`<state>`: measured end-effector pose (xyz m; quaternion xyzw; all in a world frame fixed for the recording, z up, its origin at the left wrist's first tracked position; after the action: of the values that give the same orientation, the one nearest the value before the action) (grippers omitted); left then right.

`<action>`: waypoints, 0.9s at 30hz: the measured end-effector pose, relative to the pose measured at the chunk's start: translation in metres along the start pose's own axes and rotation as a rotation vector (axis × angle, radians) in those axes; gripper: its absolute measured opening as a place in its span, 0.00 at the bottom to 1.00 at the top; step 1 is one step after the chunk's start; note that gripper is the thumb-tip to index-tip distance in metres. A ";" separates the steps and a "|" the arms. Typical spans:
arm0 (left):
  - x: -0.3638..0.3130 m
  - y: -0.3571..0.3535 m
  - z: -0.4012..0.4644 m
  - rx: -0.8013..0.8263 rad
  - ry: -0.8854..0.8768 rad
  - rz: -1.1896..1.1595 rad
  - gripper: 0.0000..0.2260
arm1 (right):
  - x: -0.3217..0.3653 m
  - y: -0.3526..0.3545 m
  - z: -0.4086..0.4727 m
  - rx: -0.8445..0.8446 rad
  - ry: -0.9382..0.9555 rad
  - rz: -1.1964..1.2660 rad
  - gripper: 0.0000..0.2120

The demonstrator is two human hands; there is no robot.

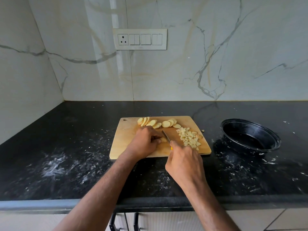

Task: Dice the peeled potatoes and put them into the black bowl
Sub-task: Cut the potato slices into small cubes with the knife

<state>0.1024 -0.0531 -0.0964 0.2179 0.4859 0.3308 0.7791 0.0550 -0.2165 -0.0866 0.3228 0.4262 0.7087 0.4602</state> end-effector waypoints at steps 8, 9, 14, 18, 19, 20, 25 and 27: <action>-0.002 0.003 -0.002 -0.038 0.055 -0.062 0.06 | -0.002 0.001 -0.001 0.014 -0.060 -0.016 0.14; -0.002 0.005 -0.003 -0.021 0.031 -0.056 0.07 | -0.003 0.002 -0.003 0.019 -0.071 -0.020 0.14; -0.001 0.004 -0.001 0.016 0.034 -0.016 0.12 | 0.001 0.000 -0.004 0.054 0.006 -0.079 0.17; 0.001 0.003 0.000 -0.010 0.090 -0.083 0.09 | 0.003 -0.002 -0.001 0.066 0.084 -0.086 0.24; 0.002 0.003 0.000 -0.022 0.109 -0.091 0.08 | 0.004 -0.002 -0.001 0.061 0.101 -0.080 0.25; 0.002 0.003 0.000 -0.032 0.124 -0.092 0.08 | 0.004 -0.002 0.000 0.058 0.115 -0.073 0.25; -0.002 0.003 -0.003 -0.033 0.106 -0.054 0.08 | 0.003 -0.005 0.000 0.064 0.089 -0.053 0.25; -0.003 0.005 -0.004 -0.021 0.093 -0.052 0.09 | 0.000 -0.006 0.000 0.064 0.053 -0.039 0.24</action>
<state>0.0959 -0.0519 -0.0929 0.1815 0.5236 0.3252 0.7663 0.0571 -0.2148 -0.0915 0.3100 0.4670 0.6939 0.4520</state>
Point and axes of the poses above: each hand's wrist, its own z-axis towards the middle knuckle, its own y-axis out of the back of the hand, x = y × z, the point moved 2 cm from there along z, towards the middle knuckle, and after that the axes turned 11 degrees about -z, right-handed, at the moved point
